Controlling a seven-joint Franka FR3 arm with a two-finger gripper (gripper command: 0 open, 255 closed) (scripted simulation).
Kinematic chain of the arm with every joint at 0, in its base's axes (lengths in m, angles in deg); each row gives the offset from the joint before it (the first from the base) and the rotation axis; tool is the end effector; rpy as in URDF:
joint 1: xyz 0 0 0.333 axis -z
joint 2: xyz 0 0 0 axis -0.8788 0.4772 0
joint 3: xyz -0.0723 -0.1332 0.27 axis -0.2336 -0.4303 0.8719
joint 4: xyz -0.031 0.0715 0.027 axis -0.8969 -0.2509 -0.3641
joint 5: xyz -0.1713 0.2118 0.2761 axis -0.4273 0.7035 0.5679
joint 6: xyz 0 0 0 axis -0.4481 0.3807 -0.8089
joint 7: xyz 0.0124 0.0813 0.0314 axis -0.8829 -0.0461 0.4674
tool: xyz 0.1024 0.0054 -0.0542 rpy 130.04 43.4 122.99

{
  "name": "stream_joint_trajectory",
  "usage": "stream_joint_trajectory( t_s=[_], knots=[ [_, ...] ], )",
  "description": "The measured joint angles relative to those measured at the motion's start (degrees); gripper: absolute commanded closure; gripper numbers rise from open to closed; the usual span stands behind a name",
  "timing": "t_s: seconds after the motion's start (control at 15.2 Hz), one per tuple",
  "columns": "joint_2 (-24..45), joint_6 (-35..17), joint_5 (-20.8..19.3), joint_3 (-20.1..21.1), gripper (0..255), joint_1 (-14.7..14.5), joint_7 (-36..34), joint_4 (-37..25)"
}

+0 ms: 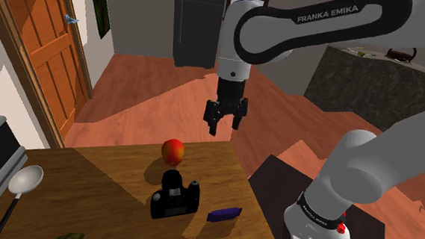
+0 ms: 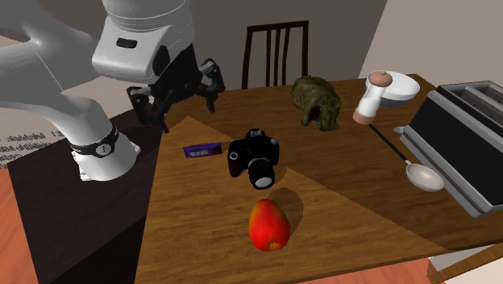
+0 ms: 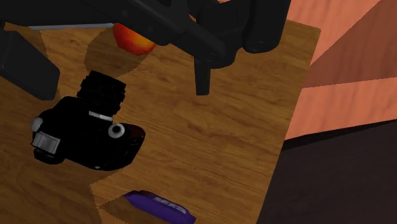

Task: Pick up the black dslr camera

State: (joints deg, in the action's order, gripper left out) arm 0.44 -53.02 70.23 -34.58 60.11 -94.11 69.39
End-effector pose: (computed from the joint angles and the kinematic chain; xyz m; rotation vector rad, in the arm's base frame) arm 0.3581 0.1232 0.4367 -2.9888 0.3242 0.2828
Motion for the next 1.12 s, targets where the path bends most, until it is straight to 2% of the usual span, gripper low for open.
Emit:
stream_joint_trajectory(
  t_s=[0.66, 1.12],
  knots=[
    [21.2, -15.1, 3.1, 7.1, 0, -1.2, -11.1, -4.4],
    [36.6, -22.8, 1.6, 9.2, 0, -3.0, -18.9, -11.3]
  ],
)
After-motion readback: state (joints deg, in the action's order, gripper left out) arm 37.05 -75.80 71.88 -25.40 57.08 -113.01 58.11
